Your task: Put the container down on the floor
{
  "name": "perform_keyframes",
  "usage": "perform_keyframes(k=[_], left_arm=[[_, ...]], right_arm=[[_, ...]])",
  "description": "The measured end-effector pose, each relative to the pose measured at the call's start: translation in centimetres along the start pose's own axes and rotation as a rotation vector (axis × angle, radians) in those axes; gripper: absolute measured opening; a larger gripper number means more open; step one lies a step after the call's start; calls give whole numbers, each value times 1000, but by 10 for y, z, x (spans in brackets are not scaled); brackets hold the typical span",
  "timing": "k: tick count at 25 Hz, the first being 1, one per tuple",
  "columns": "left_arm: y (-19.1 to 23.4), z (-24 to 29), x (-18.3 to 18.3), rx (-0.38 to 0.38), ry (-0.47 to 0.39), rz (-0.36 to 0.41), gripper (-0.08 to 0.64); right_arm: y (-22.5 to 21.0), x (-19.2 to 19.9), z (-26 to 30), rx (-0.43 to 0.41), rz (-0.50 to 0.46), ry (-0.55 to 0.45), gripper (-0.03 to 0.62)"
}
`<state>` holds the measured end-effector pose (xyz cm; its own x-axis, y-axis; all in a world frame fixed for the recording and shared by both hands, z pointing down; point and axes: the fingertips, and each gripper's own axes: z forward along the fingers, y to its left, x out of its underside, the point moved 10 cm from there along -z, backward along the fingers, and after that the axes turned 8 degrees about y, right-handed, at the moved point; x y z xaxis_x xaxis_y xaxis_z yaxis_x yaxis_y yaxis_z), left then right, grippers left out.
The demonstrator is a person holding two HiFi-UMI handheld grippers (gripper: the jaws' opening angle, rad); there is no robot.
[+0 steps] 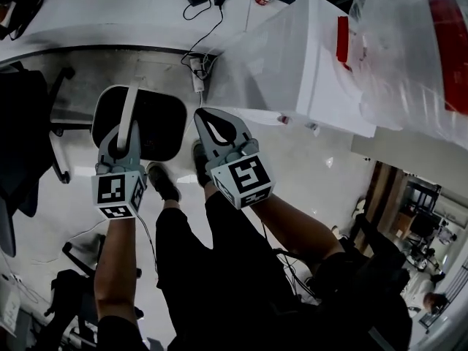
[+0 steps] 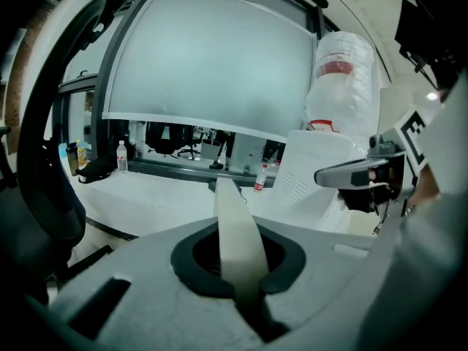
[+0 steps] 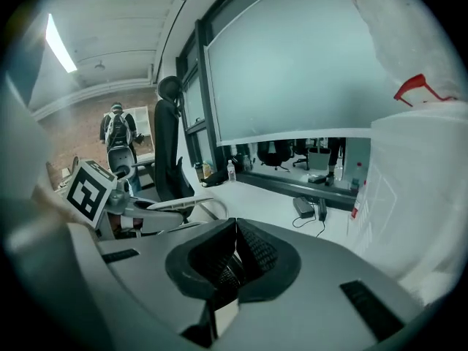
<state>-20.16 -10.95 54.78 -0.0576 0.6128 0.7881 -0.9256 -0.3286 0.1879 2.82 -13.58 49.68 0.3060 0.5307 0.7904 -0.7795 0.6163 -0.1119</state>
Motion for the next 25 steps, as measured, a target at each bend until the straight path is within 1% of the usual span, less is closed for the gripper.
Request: perform_keyframes(k=[7, 11, 14, 18, 21, 25], left_arm=[[0, 41, 26, -23, 27, -15, 14], [-1, 66, 42, -54, 44, -28, 14], [0, 82, 55, -65, 53, -51, 14], [3, 107, 73, -76, 68, -82, 14], [4, 124, 88, -69, 96, -70, 12], [6, 143, 103, -58, 110, -63, 12]], right_arm=[[-20, 27, 30, 26, 37, 8, 8], [-27, 39, 48, 25, 38, 5, 8], [-29, 51, 57, 20, 25, 22, 8], [-36, 70, 67, 22, 40, 38, 8], [-42, 82, 75, 28, 74, 47, 8], [-47, 92, 87, 24, 75, 54, 8]])
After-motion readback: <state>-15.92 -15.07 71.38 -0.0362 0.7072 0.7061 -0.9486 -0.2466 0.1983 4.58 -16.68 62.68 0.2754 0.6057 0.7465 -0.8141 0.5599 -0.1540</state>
